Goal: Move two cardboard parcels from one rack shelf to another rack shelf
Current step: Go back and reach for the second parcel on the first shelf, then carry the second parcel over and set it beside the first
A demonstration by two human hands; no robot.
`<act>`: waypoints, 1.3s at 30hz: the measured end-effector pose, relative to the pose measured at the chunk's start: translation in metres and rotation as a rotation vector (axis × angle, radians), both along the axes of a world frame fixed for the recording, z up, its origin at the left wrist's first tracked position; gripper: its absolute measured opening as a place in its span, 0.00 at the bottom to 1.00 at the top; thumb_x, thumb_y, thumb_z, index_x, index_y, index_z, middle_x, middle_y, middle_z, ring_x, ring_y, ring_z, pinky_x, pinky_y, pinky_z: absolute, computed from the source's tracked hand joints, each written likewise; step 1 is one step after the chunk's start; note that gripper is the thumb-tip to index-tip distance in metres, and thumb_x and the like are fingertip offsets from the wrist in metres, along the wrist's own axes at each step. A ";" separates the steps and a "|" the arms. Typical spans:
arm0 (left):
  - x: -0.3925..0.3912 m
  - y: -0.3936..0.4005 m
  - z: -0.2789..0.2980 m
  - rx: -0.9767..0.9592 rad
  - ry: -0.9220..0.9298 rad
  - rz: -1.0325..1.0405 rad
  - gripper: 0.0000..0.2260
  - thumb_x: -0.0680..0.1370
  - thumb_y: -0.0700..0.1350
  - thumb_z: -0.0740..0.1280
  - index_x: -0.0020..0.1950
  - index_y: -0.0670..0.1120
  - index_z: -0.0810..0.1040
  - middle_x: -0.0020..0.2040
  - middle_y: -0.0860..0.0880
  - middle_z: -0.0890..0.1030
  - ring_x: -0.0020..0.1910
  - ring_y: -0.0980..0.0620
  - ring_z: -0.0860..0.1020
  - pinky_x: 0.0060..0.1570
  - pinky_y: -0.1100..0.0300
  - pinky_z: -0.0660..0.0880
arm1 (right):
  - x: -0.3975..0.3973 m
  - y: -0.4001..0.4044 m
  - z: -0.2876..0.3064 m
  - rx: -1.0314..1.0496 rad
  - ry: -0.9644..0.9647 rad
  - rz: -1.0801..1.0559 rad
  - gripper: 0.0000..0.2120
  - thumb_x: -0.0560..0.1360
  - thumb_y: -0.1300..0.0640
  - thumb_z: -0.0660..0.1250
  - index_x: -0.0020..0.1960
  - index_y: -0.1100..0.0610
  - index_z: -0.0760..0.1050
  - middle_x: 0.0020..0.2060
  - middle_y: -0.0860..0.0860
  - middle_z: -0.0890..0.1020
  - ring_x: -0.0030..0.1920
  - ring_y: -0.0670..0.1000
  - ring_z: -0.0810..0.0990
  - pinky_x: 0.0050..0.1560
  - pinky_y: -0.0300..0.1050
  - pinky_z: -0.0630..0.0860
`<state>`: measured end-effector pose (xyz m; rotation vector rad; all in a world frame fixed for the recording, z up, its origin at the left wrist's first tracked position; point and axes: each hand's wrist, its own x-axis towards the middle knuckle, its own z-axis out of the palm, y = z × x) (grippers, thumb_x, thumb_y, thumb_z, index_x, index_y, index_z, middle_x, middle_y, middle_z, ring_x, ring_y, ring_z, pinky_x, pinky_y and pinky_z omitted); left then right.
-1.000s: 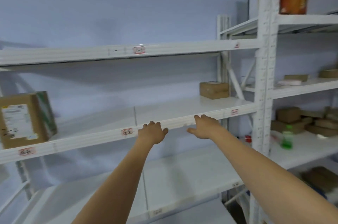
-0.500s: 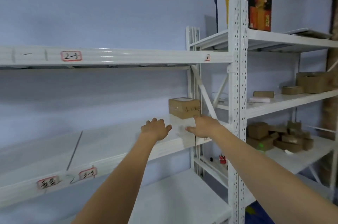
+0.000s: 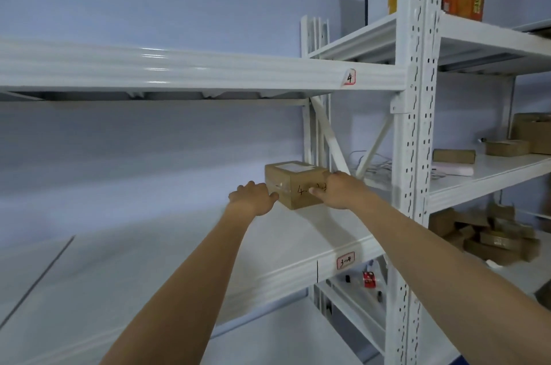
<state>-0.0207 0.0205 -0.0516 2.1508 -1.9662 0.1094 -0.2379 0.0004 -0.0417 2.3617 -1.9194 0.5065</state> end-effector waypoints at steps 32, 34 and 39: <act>-0.044 -0.149 0.028 0.220 1.112 0.239 0.26 0.83 0.54 0.58 0.78 0.44 0.63 0.75 0.34 0.67 0.68 0.26 0.72 0.56 0.30 0.77 | 0.026 -0.206 0.046 0.487 -0.525 0.081 0.34 0.84 0.38 0.49 0.83 0.59 0.54 0.81 0.60 0.61 0.77 0.61 0.65 0.76 0.57 0.64; -0.039 -0.140 0.028 0.150 1.111 0.221 0.25 0.84 0.54 0.57 0.77 0.44 0.65 0.74 0.35 0.68 0.68 0.28 0.72 0.54 0.31 0.79 | 0.025 -0.199 0.048 0.529 -0.640 0.085 0.34 0.83 0.36 0.52 0.79 0.59 0.63 0.70 0.62 0.74 0.62 0.62 0.79 0.62 0.58 0.78; -0.025 -0.091 0.031 0.004 1.175 0.132 0.23 0.83 0.54 0.55 0.76 0.47 0.68 0.76 0.42 0.69 0.64 0.27 0.75 0.55 0.32 0.79 | 0.022 -0.152 0.053 0.509 -0.935 0.194 0.27 0.84 0.37 0.53 0.64 0.58 0.76 0.41 0.56 0.81 0.36 0.54 0.80 0.35 0.46 0.78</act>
